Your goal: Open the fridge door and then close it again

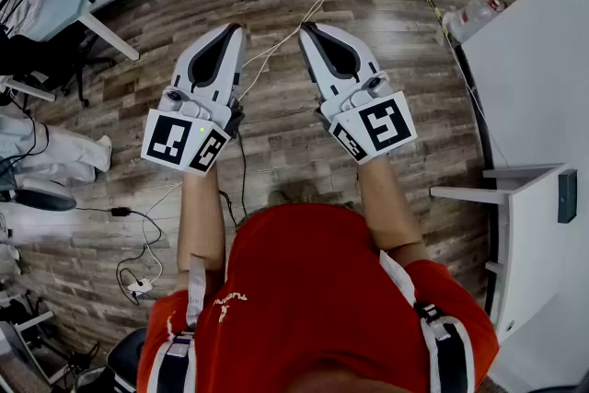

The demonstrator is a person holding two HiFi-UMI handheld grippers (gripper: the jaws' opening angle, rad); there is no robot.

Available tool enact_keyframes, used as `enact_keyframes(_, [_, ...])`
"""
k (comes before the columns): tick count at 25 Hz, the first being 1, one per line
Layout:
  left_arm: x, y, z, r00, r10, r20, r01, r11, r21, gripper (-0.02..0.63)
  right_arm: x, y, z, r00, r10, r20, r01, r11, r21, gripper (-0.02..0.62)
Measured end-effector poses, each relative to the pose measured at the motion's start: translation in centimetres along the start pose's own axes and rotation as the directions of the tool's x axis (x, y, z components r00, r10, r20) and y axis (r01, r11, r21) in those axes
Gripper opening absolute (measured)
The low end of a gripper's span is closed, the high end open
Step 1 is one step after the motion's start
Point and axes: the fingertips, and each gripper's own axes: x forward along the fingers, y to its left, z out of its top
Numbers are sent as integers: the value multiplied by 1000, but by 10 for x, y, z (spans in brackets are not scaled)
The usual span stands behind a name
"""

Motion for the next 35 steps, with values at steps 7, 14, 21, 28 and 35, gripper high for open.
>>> enact_keyframes(7, [14, -4, -2, 1000, 15, 3, -15, 1000, -5, 9, -4, -15, 1, 1000, 16, 2, -16, 1000, -9, 25])
enact_keyframes(14, [38, -13, -18, 999, 40, 4, -40, 999, -9, 9, -15, -43, -5, 999, 44, 21, -44, 999, -11, 26])
enact_keyframes(21, [65, 2, -39, 998, 68, -6, -68, 997, -22, 9, -7, -84, -21, 999, 34, 15, -34, 999, 3, 26])
enact_keyframes(28, [113, 61, -55, 998, 69, 4, -69, 997, -23, 9, 48, -128, -46, 1000, 18, 6, -18, 1000, 2, 26])
enact_keyframes(35, [171, 162, -76, 1000, 18, 3, -18, 1000, -15, 9, 151, -169, -76, 1000, -26, -11, 26, 999, -25, 26])
